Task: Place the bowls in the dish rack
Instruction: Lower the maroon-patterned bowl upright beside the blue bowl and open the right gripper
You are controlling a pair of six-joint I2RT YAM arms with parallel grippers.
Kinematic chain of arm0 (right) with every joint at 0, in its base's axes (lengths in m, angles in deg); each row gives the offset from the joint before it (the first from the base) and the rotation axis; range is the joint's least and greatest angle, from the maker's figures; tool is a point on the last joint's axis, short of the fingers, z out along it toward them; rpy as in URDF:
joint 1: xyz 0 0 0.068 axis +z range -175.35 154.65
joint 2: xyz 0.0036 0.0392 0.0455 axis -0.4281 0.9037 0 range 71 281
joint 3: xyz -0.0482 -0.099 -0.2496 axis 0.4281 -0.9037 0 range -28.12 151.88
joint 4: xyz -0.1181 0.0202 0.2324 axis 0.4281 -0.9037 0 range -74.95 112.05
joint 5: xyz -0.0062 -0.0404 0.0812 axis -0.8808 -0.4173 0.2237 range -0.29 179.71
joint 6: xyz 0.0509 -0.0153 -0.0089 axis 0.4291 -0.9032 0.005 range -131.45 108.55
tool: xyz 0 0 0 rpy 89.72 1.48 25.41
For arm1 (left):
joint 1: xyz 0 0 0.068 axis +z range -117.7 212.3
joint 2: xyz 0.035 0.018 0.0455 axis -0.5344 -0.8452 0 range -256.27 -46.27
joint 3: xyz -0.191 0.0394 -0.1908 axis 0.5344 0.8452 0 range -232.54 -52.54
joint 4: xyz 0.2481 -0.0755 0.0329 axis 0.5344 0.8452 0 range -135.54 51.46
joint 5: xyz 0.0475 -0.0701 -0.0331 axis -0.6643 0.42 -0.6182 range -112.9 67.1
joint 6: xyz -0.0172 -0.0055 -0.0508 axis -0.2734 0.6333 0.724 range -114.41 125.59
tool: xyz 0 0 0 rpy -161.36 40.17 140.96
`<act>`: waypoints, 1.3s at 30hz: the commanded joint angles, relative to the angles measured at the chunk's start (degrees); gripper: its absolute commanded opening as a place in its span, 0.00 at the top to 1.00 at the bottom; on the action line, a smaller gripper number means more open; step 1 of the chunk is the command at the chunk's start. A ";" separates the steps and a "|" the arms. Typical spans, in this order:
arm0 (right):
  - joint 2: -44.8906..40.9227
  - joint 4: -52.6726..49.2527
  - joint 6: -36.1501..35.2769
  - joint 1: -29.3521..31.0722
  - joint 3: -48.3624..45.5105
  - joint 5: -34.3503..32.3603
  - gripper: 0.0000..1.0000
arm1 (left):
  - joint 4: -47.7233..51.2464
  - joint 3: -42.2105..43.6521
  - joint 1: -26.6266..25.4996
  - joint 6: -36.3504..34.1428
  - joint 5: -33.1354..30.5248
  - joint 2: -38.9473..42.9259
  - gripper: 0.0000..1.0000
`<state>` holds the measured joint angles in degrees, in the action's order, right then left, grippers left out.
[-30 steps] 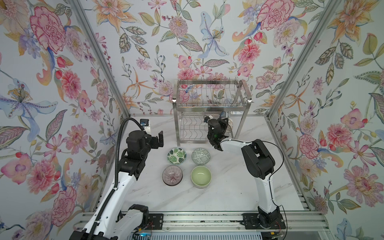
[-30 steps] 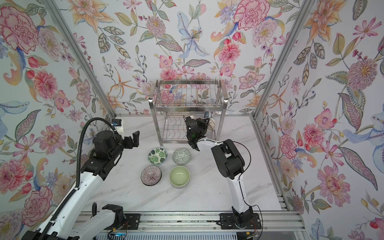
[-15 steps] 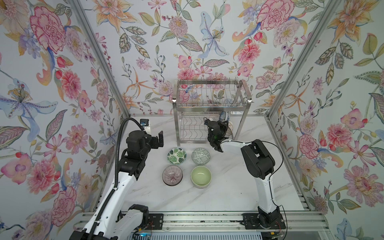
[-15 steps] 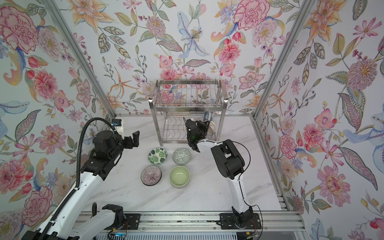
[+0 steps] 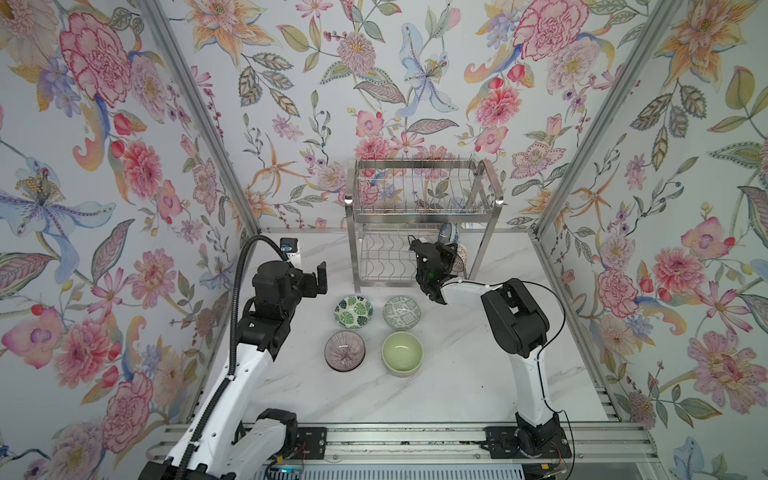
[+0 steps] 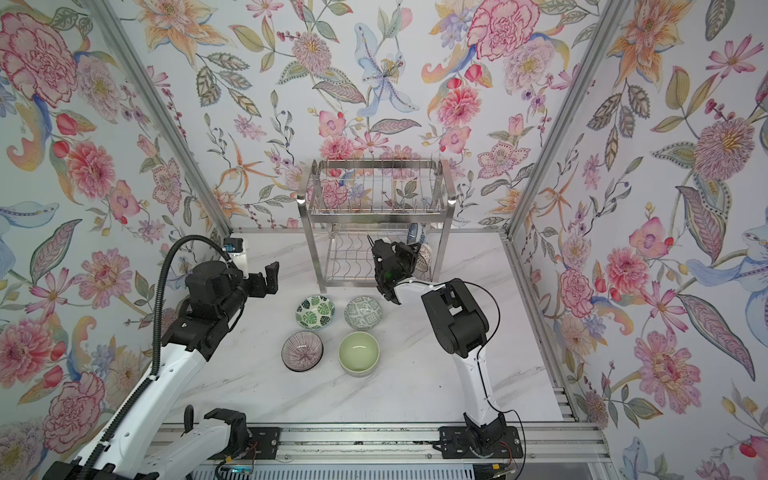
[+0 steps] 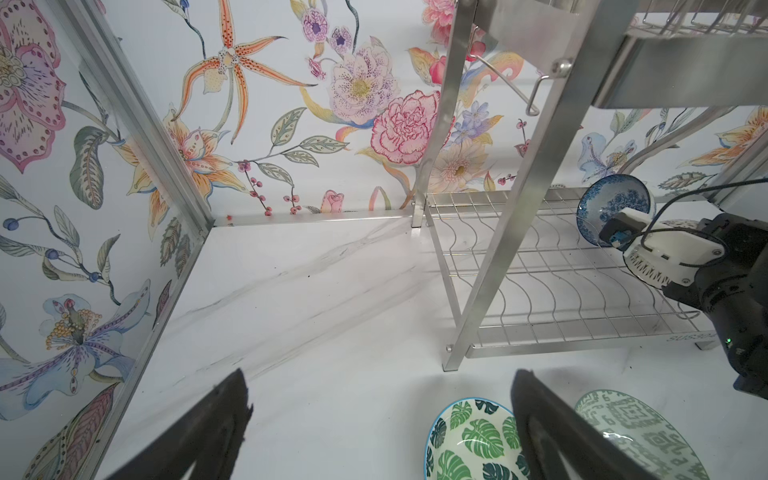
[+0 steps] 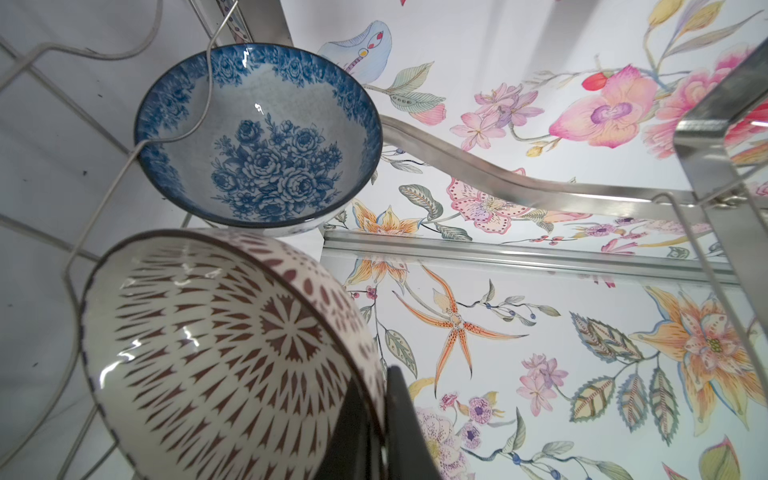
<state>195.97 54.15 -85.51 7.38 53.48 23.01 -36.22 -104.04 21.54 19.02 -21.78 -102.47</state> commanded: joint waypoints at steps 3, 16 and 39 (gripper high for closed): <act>1.26 1.03 1.28 -0.56 -0.11 -1.40 1.00 | -0.77 -0.79 0.52 0.11 0.19 -0.35 0.01; 2.23 -1.32 2.69 -0.21 0.38 -1.49 1.00 | -0.84 -0.53 0.51 0.16 0.39 -0.48 0.01; -0.75 -9.16 8.23 0.05 1.89 -0.78 0.80 | -1.24 -0.17 0.49 0.37 0.88 -0.74 0.01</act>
<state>197.12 47.31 -78.83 7.47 54.70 22.79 -36.68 -104.04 21.54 19.04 -21.60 -103.11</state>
